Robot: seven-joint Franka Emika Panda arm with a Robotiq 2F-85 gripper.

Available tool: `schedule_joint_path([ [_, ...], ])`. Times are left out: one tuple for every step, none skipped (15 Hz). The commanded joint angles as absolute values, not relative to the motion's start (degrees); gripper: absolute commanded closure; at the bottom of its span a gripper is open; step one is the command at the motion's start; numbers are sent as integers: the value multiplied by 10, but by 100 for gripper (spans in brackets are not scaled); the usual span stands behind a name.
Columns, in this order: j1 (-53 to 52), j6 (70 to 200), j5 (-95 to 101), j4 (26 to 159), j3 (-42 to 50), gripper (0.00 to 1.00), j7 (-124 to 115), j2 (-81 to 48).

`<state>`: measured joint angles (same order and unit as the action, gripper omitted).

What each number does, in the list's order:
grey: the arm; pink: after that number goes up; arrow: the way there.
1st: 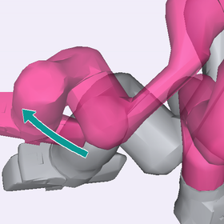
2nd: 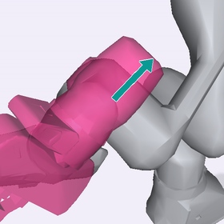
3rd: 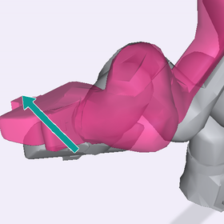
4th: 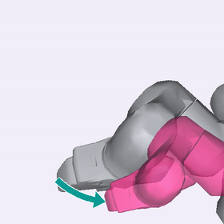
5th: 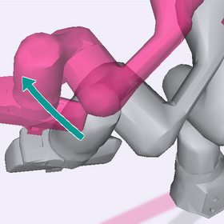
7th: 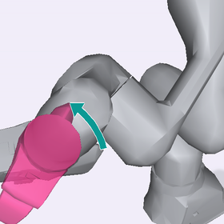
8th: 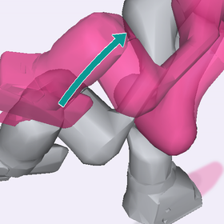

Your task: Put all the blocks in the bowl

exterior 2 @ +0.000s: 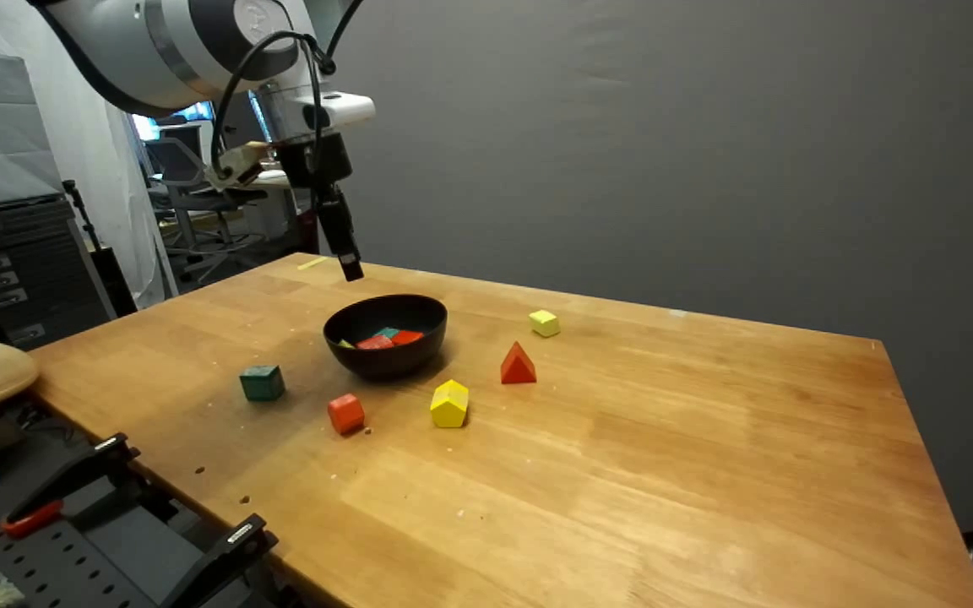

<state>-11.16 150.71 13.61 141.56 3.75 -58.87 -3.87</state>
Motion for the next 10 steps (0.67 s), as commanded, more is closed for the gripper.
schedule_joint_path([
  [-115,1517,295,1407,79,0,-736,-22],
  [-122,1504,345,1391,98,0,-757,-26],
  [-123,1504,395,1376,110,0,-785,-35],
  [-126,1494,445,1359,121,0,-810,-45],
  [-78,1508,382,1388,66,0,-764,-36],
  [-76,1507,414,1379,74,0,-781,-38],
  [-75,1506,426,1374,78,0,-787,-39],
  [-62,1562,411,1392,73,0,-700,-35],
  [-78,1595,392,1391,97,0,-672,-44],
  [-68,1622,372,1390,94,0,-627,-52],
])
